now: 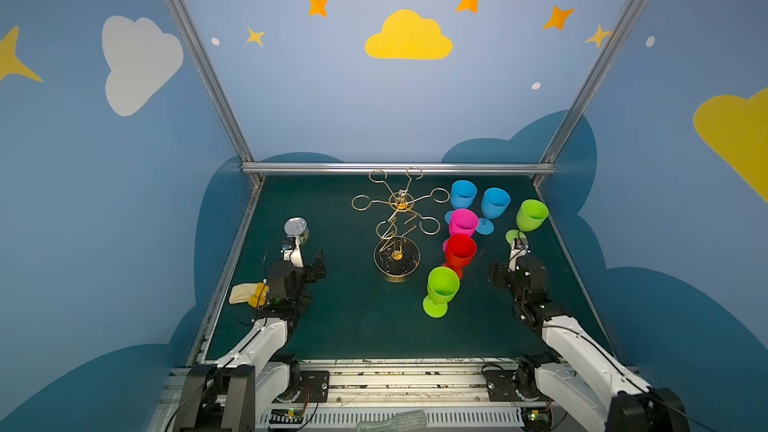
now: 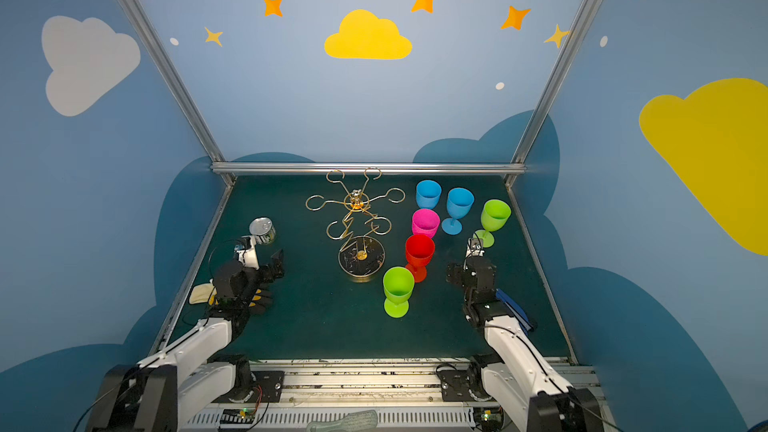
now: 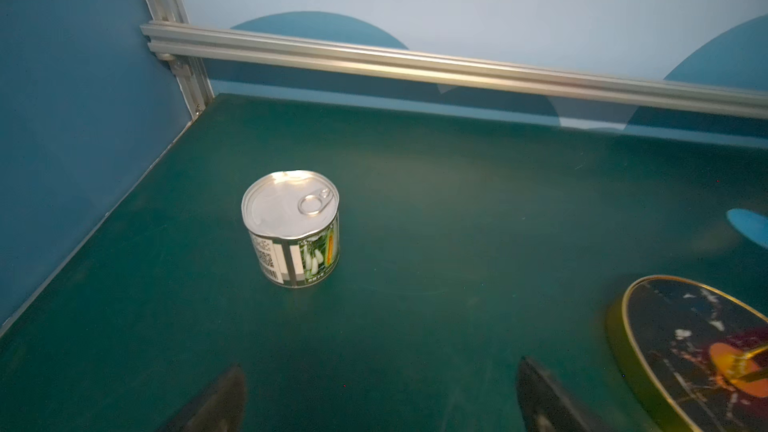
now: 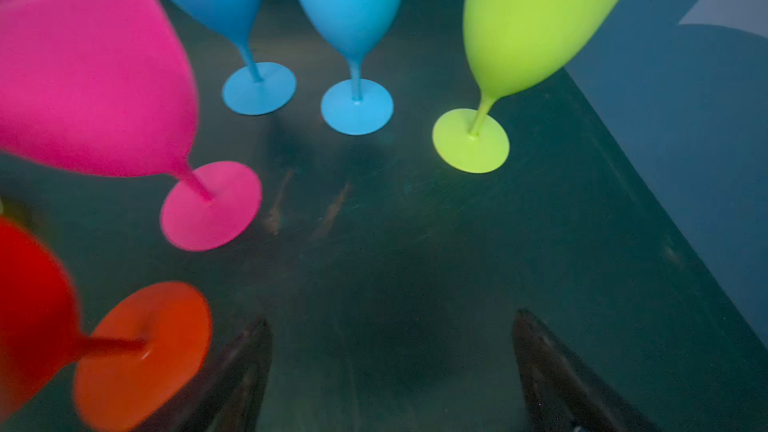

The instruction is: Take the wine glass off the wine glass rack

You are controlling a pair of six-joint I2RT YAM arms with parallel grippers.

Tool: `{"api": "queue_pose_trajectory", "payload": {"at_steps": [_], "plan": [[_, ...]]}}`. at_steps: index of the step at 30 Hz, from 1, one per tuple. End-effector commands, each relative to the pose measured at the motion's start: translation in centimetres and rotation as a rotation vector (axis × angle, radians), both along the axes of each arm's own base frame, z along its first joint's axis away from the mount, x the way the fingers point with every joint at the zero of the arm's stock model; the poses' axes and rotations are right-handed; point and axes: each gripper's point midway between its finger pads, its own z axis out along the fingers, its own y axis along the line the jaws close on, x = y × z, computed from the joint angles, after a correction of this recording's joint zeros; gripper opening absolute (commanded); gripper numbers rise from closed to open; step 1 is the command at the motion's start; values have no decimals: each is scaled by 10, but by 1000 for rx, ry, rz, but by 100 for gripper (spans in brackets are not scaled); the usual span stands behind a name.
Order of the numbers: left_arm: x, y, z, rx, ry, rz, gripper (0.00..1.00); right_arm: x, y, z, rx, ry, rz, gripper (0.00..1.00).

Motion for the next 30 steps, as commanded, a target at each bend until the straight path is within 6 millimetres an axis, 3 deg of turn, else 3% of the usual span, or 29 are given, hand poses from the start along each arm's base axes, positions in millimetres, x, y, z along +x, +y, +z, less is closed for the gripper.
{"api": "queue_pose_trajectory", "payload": {"at_steps": [1,3,7,12,17,30], "plan": [[10,6,14,56,-106,21,100,35,-9,28,11,-157,-51,89],[14,10,15,75,-121,28,100,44,-11,18,-11,-159,-45,89],[28,7,-3,87,-101,-5,100,52,-16,-7,53,-144,-31,89],[43,11,-17,71,-110,22,100,60,-12,-16,67,-96,-8,89],[51,16,-24,80,31,48,100,63,-15,-17,49,-72,-50,89],[58,20,-26,80,54,73,100,72,-7,-20,23,-12,-24,89]]}}
